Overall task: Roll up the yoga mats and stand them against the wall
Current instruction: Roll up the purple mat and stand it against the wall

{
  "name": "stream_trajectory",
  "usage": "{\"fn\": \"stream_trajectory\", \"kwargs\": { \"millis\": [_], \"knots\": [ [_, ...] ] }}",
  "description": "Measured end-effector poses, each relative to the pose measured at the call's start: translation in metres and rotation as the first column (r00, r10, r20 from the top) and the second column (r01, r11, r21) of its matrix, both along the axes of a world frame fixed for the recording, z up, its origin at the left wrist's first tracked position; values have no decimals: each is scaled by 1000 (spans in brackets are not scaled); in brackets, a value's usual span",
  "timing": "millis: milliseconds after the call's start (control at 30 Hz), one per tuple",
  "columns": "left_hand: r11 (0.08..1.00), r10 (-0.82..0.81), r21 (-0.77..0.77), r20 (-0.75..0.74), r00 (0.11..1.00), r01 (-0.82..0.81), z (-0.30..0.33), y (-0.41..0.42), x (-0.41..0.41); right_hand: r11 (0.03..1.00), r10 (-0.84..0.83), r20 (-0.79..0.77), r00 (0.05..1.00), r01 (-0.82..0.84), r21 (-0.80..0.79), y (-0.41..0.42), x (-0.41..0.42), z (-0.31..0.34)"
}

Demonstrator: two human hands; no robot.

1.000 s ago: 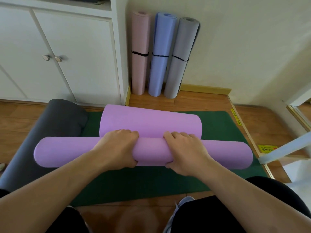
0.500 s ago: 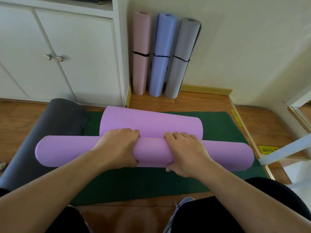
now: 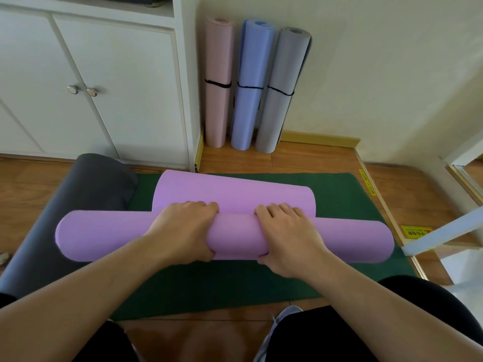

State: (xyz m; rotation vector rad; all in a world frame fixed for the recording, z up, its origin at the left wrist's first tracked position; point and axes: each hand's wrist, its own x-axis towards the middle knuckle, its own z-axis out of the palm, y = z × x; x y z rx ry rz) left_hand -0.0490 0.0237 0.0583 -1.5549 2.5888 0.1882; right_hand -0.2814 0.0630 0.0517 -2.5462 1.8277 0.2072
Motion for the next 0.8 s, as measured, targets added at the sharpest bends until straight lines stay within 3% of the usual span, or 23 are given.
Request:
{"fn": "stream_trajectory", "kwargs": {
  "millis": [167,333,500,633,800],
  "knots": [
    [998,-10,63,-15,1000,11,-1,3,4,1000,9,-17,1000,-9,13,2,6,-1],
    [988,-90,-117,57,994,97,-8,8,-4,995,-46,32,998,43,87,0,3,4],
    [999,-39,-29,-27,999,38,-1,0,2,1000,-2,32,999,1,25,5,4,-1],
    [999,-48,13,-13,999,48,1,2,3,1000,-4,15,1000,4,24,5,7,-1],
    [984,-104,-138,55,993,110,-6,8,-3,997,-44,56,997,40,72,0,4,-2]
  ]
}}
